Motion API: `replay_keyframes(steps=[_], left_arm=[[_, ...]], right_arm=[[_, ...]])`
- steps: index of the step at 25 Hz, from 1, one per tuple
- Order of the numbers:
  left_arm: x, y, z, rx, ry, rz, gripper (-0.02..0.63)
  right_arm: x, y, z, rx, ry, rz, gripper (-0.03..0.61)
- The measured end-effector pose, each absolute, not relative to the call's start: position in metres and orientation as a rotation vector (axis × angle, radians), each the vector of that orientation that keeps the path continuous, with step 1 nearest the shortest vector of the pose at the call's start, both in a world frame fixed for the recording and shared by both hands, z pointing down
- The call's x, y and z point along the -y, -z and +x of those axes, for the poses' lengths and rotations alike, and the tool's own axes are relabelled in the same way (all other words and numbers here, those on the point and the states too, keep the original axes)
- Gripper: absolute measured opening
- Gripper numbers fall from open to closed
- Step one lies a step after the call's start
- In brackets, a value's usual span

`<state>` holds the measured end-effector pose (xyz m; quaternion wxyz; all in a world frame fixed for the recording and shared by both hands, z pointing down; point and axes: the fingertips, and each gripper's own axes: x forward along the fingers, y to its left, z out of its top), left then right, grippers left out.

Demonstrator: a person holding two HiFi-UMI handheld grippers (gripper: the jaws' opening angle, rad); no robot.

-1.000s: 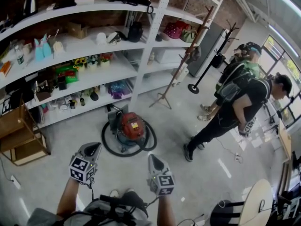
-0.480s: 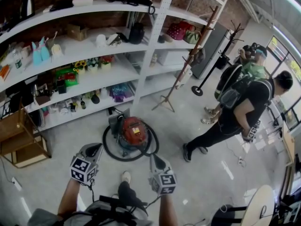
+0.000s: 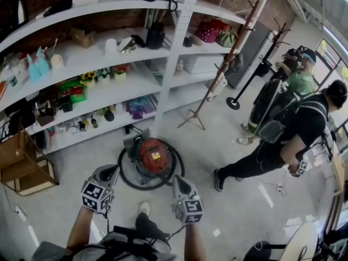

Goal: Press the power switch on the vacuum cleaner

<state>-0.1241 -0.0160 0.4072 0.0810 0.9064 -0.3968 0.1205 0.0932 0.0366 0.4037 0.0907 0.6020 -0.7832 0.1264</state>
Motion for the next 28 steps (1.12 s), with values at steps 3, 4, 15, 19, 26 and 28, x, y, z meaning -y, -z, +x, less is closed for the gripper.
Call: replay_keyframes(steps=[3, 4, 15, 19, 26, 28], left_arm=[[0.037, -0.409, -0.109, 1.188, -0.362, 2.703, 0.008], [0.043, -0.410, -0.105, 1.190, -0.367, 2.698, 0.008], [0.107, -0.416, -0.076, 1.277, -0.377, 2.651, 0.008], [0.120, -0.420, -0.075, 1.288, -0.386, 2.636, 0.008], [0.148, -0.434, -0.068, 1.266, -0.408, 2.633, 0.008], [0.156, -0.440, -0.067, 1.252, -0.416, 2.630, 0.008]], right_arm=[[-0.014, -0.407, 0.109, 2.331, -0.398, 1.785, 0.002], [-0.007, -0.408, 0.113, 2.329, -0.405, 1.784, 0.002], [0.061, -0.421, 0.150, 2.381, -0.425, 1.717, 0.002], [0.077, -0.425, 0.149, 2.392, -0.426, 1.688, 0.002], [0.101, -0.443, 0.150, 2.382, -0.460, 1.676, 0.002], [0.107, -0.448, 0.147, 2.376, -0.469, 1.674, 0.002]])
